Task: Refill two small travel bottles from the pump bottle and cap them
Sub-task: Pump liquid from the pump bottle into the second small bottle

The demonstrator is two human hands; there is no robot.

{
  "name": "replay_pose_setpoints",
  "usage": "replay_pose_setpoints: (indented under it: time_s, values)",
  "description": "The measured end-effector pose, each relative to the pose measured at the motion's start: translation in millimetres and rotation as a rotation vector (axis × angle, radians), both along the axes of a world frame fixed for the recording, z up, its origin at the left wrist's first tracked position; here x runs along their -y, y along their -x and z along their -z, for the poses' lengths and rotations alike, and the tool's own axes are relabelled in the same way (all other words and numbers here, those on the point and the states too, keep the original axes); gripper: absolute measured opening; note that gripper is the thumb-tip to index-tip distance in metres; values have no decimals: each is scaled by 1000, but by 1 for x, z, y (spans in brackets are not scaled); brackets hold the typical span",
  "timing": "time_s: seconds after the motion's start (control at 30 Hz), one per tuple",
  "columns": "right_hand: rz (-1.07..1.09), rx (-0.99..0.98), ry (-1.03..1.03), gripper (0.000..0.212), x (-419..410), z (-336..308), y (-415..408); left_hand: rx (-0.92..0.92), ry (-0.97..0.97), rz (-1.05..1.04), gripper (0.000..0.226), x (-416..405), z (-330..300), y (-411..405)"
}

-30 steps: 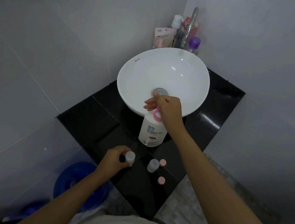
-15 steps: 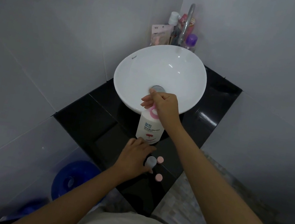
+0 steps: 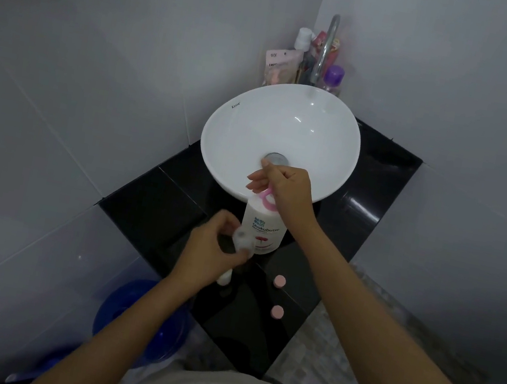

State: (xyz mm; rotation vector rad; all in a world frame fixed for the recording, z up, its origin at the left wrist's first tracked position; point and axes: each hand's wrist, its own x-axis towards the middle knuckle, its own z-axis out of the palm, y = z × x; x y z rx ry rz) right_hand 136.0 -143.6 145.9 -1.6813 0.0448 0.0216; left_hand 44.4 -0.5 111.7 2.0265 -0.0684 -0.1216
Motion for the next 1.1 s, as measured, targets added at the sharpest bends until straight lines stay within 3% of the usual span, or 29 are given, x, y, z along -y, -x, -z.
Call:
replay_pose_setpoints:
  time_s: [0.2,0.73,1.1]
  values:
    - [-6,6,-13,37,1,-4,3,80,17,-2,34,-12,-35,-19]
    - [10,-33,7,37,0,-4,4,191,-14,12,36,-6,-41,-28]
    - [31,20,63,41,-3,6,6,116,79,83,36,-12,-34,-31]
